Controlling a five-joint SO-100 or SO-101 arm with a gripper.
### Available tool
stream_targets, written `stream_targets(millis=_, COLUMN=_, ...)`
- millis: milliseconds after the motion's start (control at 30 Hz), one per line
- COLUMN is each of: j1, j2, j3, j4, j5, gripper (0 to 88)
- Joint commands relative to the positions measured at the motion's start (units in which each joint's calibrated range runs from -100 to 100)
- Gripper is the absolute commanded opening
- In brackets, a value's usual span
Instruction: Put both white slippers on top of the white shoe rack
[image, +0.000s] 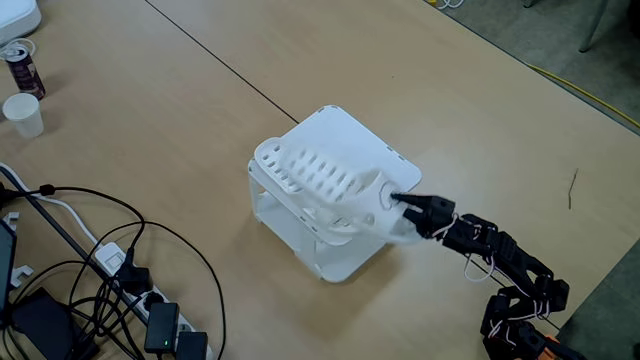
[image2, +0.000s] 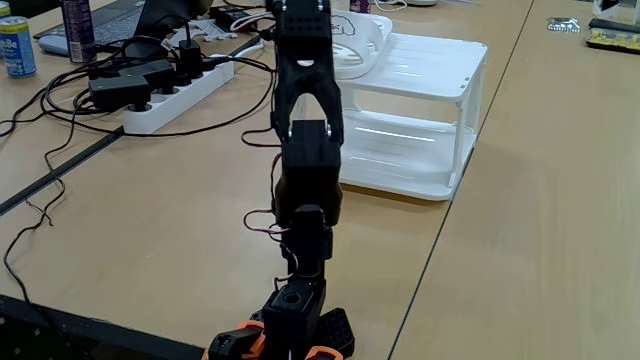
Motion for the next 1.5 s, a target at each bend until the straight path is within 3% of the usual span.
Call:
stream_targets(millis=0, j1=6.02, j2=-3.93, j3=-6.06, j4=-0.04, j5=0.42, gripper=0.8)
stream_targets(millis=400, j1=16.71, j2=4.74, j3=-10.03, j4=-0.21, j5=0.42, gripper=0.8)
stream_targets(millis=833, j1=17.12, j2=23.16, j3=-23.92, j4=-0.9, j5=0.42, gripper=0.8)
stream_targets(millis=1467, j1=24.03, j2=33.18, j3=-24.91, j4=-2.88, j5=0.42, gripper=0.8)
